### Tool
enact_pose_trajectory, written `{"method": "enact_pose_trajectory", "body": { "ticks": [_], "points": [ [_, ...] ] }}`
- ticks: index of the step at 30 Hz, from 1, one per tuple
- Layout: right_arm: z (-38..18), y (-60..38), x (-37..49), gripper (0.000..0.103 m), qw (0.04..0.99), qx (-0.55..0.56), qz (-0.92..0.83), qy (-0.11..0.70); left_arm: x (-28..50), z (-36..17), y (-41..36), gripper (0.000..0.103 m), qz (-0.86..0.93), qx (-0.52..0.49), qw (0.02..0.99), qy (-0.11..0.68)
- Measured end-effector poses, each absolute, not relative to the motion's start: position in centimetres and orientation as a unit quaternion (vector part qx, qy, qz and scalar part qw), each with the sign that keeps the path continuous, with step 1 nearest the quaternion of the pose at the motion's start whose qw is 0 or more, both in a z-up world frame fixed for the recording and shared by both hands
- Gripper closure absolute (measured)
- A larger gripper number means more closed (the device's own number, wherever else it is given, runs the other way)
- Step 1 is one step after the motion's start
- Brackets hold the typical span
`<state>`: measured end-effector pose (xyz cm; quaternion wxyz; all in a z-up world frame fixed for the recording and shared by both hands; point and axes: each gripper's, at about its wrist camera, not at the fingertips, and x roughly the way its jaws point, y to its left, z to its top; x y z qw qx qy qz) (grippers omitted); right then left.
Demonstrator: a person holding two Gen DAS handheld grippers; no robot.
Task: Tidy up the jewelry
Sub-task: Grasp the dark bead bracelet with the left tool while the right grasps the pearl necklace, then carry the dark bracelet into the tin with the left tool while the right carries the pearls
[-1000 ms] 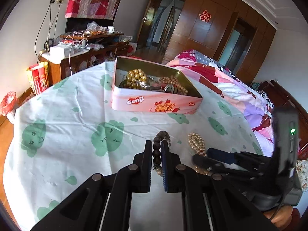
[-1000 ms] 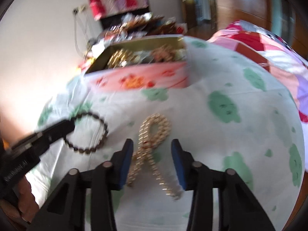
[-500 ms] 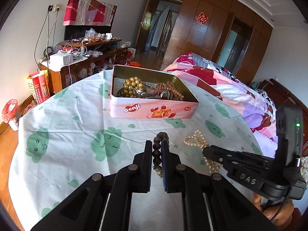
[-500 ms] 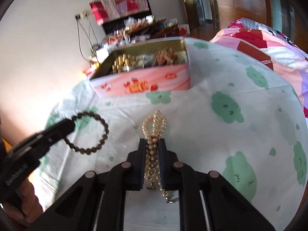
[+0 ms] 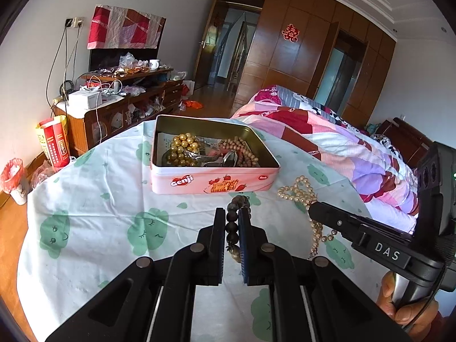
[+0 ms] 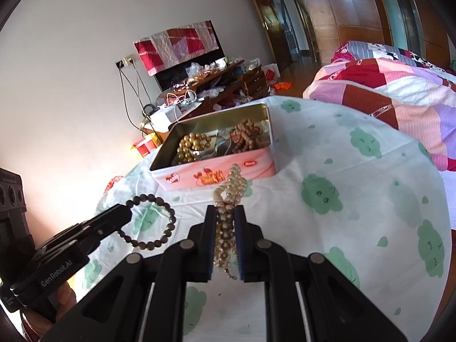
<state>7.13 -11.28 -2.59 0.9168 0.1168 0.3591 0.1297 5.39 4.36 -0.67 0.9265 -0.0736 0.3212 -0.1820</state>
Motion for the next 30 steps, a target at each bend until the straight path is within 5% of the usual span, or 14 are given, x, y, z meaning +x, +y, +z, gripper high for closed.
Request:
{"method": "enact_pose_trajectory", "body": {
  "ticks": [30],
  "points": [
    [-1.1, -12.7, 8.6, 0.088, 0.927, 0.129, 0.111, 0.334, 7.6, 1.1, 2.3, 0.095, -0.190, -0.056, 0.934, 0.299]
  ]
}}
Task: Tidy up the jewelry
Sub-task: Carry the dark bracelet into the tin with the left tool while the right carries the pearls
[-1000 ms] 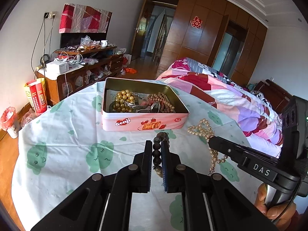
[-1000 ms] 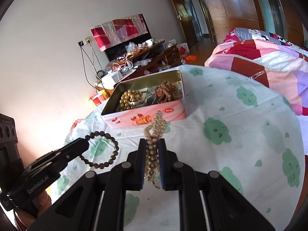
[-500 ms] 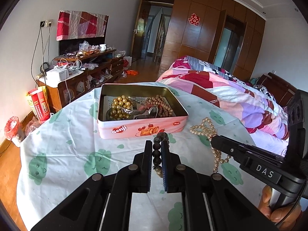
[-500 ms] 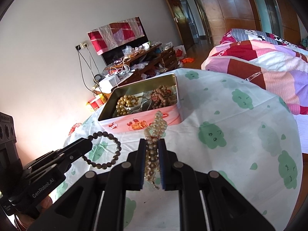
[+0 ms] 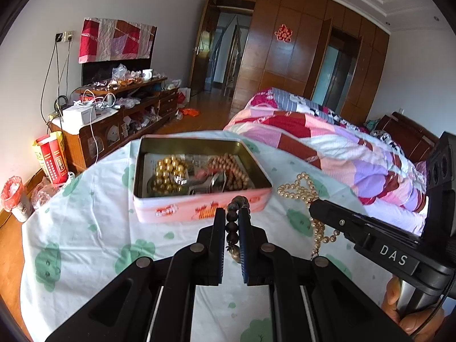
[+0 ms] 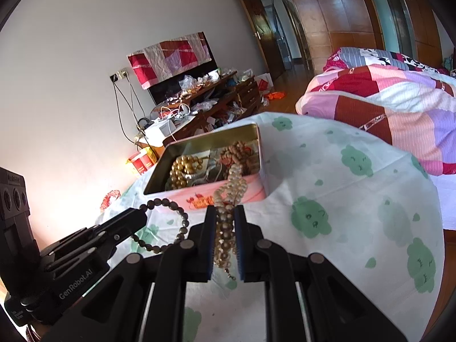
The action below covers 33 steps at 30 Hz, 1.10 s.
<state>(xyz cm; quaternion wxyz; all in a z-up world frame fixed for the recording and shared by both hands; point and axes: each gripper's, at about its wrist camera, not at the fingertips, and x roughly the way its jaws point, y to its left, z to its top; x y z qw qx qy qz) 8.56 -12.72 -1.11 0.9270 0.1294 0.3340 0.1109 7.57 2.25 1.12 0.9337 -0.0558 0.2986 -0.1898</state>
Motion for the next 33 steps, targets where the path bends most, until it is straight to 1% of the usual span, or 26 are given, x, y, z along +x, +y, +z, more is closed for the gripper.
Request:
{"method": "enact_pose_trajectory", "body": {
  "ticks": [9, 18, 26, 33],
  "points": [
    [0.3, -12.9, 10.1, 0.088, 0.934, 0.137, 0.104, 0.313, 9.3, 2.3, 3.3, 0.095, -0.189, -0.078, 0.940, 0.272],
    [0.6, -12.1, 13.4, 0.088, 0.939, 0.130, 0.099, 0.301, 13.4, 2.7, 3.7, 0.095, -0.177, -0.099, 0.945, 0.256],
    [-0.9, -11.2, 18.3, 0.088, 0.939, 0.128, 0.085, 0.308, 18.9, 0.8, 2.7, 0.095, -0.151, -0.091, 0.947, 0.270],
    [-2.4, -10.3, 22.4, 0.088, 0.937, 0.111, 0.069, 0.325, 22.0, -0.8, 2.3, 0.095, -0.122, -0.074, 0.946, 0.291]
  ]
}}
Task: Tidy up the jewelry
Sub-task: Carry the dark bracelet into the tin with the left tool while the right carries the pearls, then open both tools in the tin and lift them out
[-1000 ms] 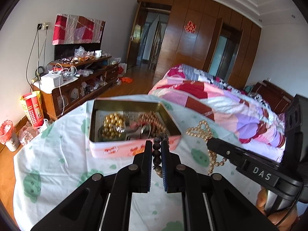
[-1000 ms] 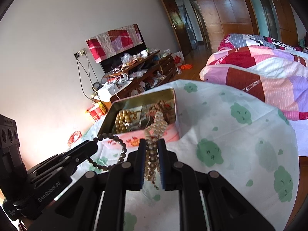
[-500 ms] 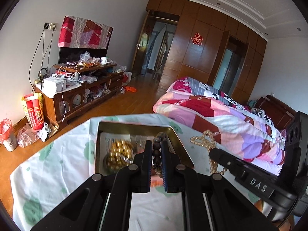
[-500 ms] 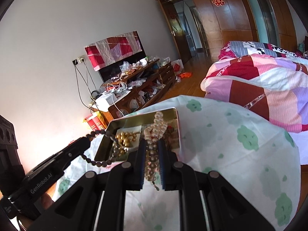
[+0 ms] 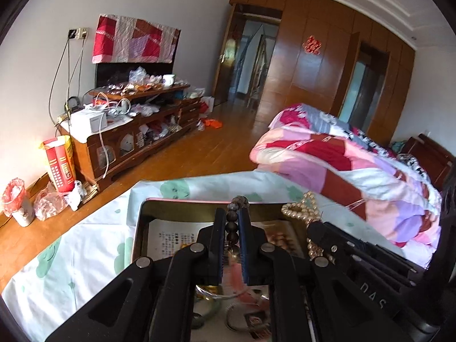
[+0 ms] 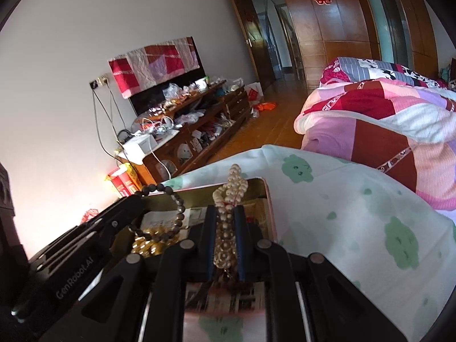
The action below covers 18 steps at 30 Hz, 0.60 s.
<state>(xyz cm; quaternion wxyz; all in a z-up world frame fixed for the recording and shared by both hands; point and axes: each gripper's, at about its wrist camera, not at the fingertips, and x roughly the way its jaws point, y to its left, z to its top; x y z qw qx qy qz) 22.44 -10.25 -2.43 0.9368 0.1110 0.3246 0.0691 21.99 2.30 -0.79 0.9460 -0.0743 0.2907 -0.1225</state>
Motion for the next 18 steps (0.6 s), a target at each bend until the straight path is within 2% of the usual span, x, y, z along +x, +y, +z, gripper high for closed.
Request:
{"method": "enact_pose_trajectory", "body": {
  "ticks": [7, 11, 18],
  "points": [
    [-4.4, -9.9, 24.1, 0.088, 0.931, 0.100, 0.061, 0.346, 22.9, -2.9, 1.6, 0.095, -0.074, -0.025, 0.944, 0.322],
    [-5.3, -9.7, 24.3, 0.088, 0.929, 0.087, 0.058, 0.354, 22.8, -3.3, 0.6, 0.095, -0.044, 0.029, 0.949, 0.311],
    [-5.5, -9.6, 24.4, 0.088, 0.932, 0.073, 0.053, 0.352, 22.9, -3.5, 0.9, 0.095, -0.032, 0.037, 0.949, 0.312]
  ]
}}
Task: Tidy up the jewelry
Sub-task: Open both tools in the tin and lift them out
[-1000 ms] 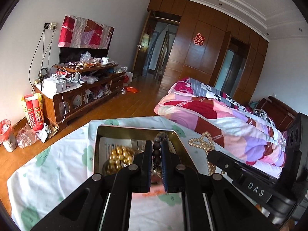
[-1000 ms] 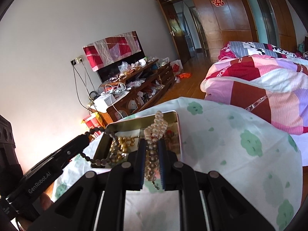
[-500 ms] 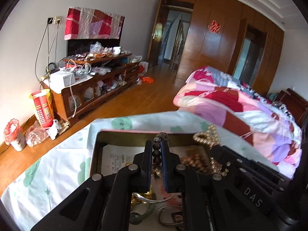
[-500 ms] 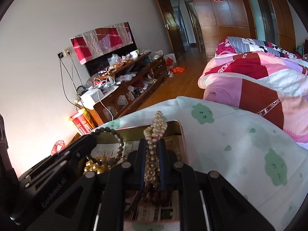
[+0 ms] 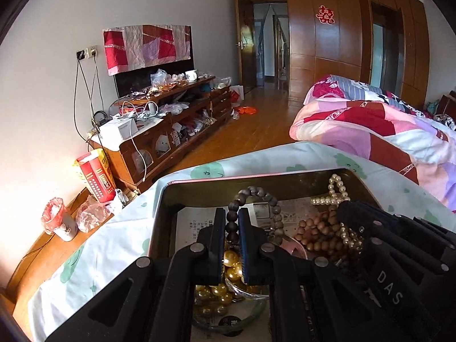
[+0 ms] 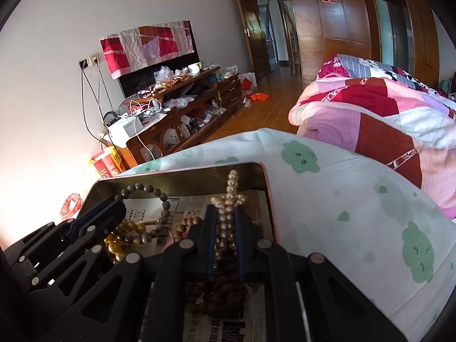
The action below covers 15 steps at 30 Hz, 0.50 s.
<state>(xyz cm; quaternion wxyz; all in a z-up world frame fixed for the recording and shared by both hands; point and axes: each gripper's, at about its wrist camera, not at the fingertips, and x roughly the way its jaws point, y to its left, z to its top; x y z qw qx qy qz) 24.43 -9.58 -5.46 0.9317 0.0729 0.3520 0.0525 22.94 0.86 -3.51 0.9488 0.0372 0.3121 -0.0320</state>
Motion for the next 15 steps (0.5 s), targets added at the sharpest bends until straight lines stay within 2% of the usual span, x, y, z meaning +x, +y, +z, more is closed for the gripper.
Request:
{"method": "enact_pose_trajectory", "body": {
  "ticks": [12, 15],
  "points": [
    [-5.5, -10.5, 24.3, 0.083, 0.927, 0.114, 0.083, 0.347, 23.8, -3.7, 1.1, 0.094, -0.025, 0.028, 0.946, 0.322],
    [-5.2, -10.5, 23.9, 0.067, 0.931, 0.118, 0.083, 0.335, 23.9, -3.8, 1.3, 0.094, -0.022, 0.024, 0.945, 0.326]
  ]
}}
